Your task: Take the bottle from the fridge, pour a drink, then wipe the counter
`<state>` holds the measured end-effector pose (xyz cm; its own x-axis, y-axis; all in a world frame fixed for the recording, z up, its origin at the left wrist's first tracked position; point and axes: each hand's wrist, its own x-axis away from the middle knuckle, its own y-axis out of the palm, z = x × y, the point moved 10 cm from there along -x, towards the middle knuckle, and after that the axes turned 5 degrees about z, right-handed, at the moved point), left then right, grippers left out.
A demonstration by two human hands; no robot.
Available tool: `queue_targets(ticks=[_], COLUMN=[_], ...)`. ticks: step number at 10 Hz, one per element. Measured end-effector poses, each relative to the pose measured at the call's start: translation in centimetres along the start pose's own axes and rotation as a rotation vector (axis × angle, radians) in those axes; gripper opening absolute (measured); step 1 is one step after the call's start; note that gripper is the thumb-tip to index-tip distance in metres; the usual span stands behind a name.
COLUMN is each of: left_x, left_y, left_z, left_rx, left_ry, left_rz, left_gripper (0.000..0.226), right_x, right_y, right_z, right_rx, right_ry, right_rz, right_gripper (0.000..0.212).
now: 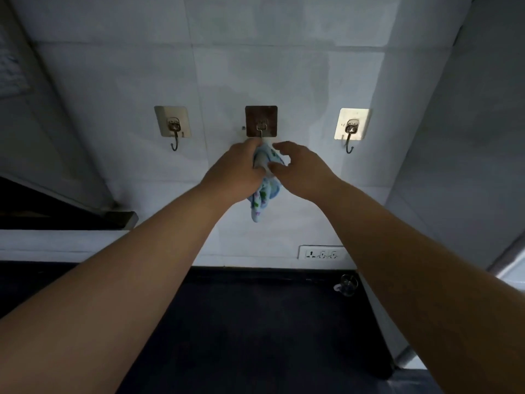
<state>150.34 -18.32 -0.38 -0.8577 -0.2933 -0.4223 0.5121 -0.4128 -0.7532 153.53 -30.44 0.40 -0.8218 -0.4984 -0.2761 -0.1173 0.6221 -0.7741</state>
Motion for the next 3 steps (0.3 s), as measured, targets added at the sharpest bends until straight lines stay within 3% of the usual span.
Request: queue_targets(ticks=[3], left_x=[8.1], left_y=[-5.8], left_z=[1.2], left_rx=[-0.054], left_ry=[-0.051], left_rz=[-0.029], left_gripper=[0.047], right_x=[6.1], right_y=[-3.7], right_z=[-1.1], right_rx=[-0.003], right_ry=[-0.008], right_rz=[0.081], right_gripper=[0.042])
